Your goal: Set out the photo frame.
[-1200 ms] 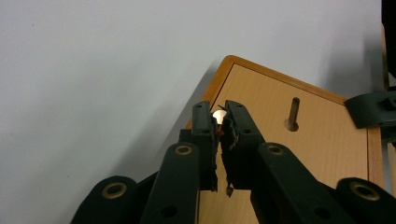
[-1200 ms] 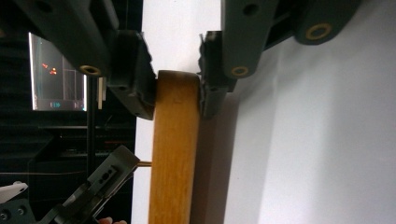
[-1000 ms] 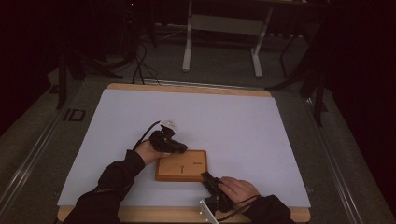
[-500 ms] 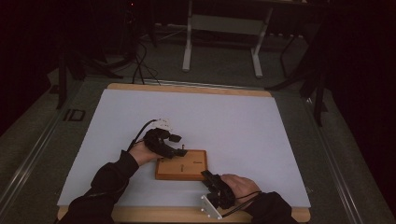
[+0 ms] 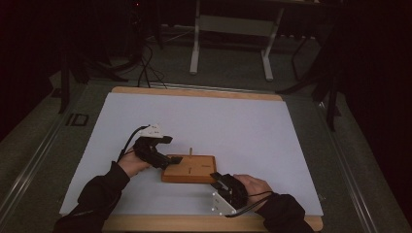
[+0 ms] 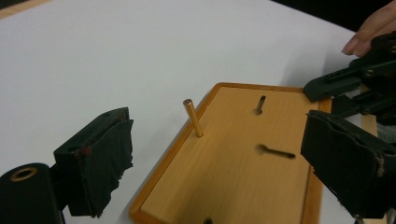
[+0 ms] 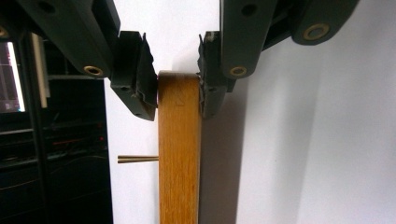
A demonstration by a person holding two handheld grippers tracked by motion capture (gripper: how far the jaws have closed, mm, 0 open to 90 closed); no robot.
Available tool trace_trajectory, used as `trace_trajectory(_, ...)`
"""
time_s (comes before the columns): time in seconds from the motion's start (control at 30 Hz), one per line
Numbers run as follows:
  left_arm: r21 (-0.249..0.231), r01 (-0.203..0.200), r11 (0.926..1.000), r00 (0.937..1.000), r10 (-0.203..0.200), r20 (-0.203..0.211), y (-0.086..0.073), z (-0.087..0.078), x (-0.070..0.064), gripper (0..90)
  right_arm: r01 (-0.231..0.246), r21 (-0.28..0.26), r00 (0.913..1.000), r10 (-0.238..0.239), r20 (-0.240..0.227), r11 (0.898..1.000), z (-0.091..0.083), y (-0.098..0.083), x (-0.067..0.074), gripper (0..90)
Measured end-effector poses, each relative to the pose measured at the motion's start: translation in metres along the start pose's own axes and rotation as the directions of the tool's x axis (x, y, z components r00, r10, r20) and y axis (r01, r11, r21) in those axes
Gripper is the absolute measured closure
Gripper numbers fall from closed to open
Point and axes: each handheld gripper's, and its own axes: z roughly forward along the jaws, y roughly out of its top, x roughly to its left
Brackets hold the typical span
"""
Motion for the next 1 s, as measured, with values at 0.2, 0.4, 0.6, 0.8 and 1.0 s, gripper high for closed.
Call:
trace_trajectory(0.2, -0.025, -0.008, 0.9996, 0.9990, 0.007, -0.043, -0.010, -0.023, -0.006, 9.3, -0.043, -0.013, 0.9989, 0.043, -0.018, 0.999, -0.001, -0.002, -0.012, 68.5)
trace_trajectory(0.4, -0.022, 0.018, 0.9996, 0.9987, -0.019, -0.046, -0.023, -0.041, -0.006, 9.3, -0.079, -0.031, 0.9950, 0.077, -0.064, 0.996, -0.001, -0.005, -0.024, 68.6)
trace_trajectory(0.6, -0.021, 0.028, 0.9994, 0.9986, -0.029, -0.044, -0.039, -0.049, -0.014, 8.7, -0.108, -0.043, 0.9878, 0.102, -0.118, 0.993, 0.001, -0.010, -0.041, 68.7)
trace_trajectory(0.8, -0.017, 0.027, 0.9995, 0.9985, -0.028, -0.048, -0.052, -0.047, -0.020, 7.4, -0.162, -0.053, 0.9751, 0.152, -0.162, 0.985, 0.004, -0.015, -0.059, 69.1)
trace_trajectory(1.0, -0.012, 0.019, 0.9998, 0.9978, -0.020, -0.063, -0.061, -0.039, -0.028, 7.0, -0.225, -0.066, 0.9561, 0.207, -0.207, 0.972, 0.008, -0.021, -0.074, 69.0)
